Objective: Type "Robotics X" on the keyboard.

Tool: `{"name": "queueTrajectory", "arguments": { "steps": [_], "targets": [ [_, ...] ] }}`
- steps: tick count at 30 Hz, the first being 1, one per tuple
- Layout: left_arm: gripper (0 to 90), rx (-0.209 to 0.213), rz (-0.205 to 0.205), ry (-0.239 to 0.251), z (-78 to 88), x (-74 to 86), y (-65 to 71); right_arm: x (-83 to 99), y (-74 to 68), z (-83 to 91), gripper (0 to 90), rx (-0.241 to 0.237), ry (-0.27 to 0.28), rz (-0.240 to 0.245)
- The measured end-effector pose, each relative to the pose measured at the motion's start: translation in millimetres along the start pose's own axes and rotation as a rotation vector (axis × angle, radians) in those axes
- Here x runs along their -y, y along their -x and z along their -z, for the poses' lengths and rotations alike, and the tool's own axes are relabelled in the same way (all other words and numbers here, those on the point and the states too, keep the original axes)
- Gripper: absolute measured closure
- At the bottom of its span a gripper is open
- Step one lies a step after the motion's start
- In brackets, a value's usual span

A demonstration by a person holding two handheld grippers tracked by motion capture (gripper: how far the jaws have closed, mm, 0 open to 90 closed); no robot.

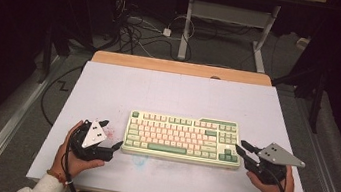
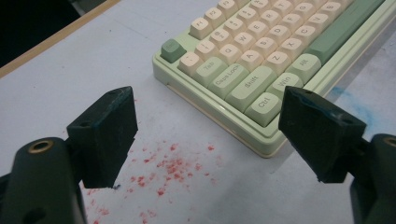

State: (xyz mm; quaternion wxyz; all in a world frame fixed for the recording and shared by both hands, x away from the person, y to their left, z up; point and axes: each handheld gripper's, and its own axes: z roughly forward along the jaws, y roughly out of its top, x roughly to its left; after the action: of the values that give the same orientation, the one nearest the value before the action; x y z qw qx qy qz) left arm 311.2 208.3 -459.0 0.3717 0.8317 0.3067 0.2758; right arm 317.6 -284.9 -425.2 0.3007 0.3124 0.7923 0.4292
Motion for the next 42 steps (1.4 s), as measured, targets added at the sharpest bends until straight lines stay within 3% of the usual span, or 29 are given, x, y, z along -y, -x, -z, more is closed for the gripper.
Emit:
{"name": "queueTrajectory", "arguments": {
  "steps": [5,8,13,22,29,37,42],
  "targets": [
    [18.7,0.0,-0.003,-0.003,0.0,0.6,0.7,-3.8,-3.0,-2.7,81.5,-0.027,-0.009,0.012],
    [18.7,-0.001,-0.002,-0.004,1.0,0.4,0.7,-6.6,-4.7,-5.4,89.5,-0.056,-0.016,0.016],
    [18.7,0.001,-0.004,-0.01,-1.2,-0.9,1.3,-10.6,-6.4,-10.2,90.0,-0.081,-0.026,0.03],
    [18.7,-0.004,-0.005,-0.021,-1.0,0.0,1.6,-21.8,-16.2,-34.4,90.0,-0.13,-0.066,0.071],
    [19.2,-0.007,0.002,-0.025,0.4,1.1,1.1,-22.5,-25.5,-61.8,90.0,-0.169,-0.14,0.096],
    [19.3,0.001,-0.001,-0.026,-0.6,1.3,2.4,-11.8,-26.9,-78.6,90.0,-0.17,-0.208,0.092],
    [19.4,0.0,-0.004,-0.028,-0.2,0.5,2.4,-10.8,-26.6,-78.8,90.0,-0.172,-0.209,0.089]
  ]
}}
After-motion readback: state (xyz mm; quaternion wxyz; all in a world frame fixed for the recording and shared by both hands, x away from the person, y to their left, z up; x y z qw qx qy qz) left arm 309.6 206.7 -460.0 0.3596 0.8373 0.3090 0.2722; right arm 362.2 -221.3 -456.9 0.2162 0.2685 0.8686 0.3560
